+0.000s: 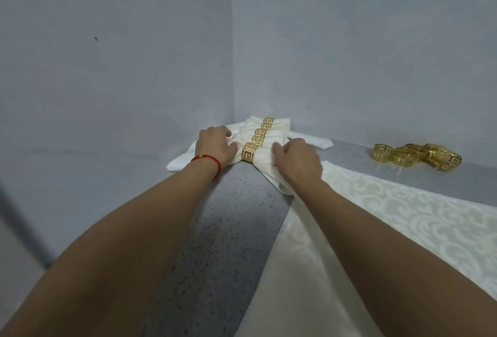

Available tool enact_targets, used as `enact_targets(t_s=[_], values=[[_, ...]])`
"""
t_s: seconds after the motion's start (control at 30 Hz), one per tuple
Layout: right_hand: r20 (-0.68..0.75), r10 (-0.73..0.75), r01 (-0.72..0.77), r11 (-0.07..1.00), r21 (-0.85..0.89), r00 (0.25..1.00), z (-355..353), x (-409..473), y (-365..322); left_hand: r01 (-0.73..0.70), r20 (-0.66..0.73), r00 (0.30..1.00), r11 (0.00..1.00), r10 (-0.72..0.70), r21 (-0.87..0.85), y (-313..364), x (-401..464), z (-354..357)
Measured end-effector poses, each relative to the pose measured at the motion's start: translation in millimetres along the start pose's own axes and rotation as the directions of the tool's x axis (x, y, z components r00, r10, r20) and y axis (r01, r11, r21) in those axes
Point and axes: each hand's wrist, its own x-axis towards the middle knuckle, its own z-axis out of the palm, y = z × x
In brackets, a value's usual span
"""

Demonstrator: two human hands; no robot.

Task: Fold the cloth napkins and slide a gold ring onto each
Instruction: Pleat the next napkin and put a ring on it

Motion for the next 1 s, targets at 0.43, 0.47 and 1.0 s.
enact_targets(t_s=[0.43, 0.47, 1.0], values=[[-0.291, 0.07, -0.207, 0.857, -0.471, 0.954, -231, -72, 216, -0.494, 0.104, 0.868, 0.865, 0.486, 0.084, 133, -167, 0], [-0.31, 0.117, -0.266, 0.824, -0.5, 0.943, -249, -77, 233, -0.476, 0.145, 0.874, 0.878, 0.464, 0.056, 145, -179, 6], [-0.228, 0.184, -0.284, 0.766, -0.577, 0.956, -297, -110, 304, -0.237, 0.154, 0.959, 0.971, 0.236, -0.012, 184, -221, 37]])
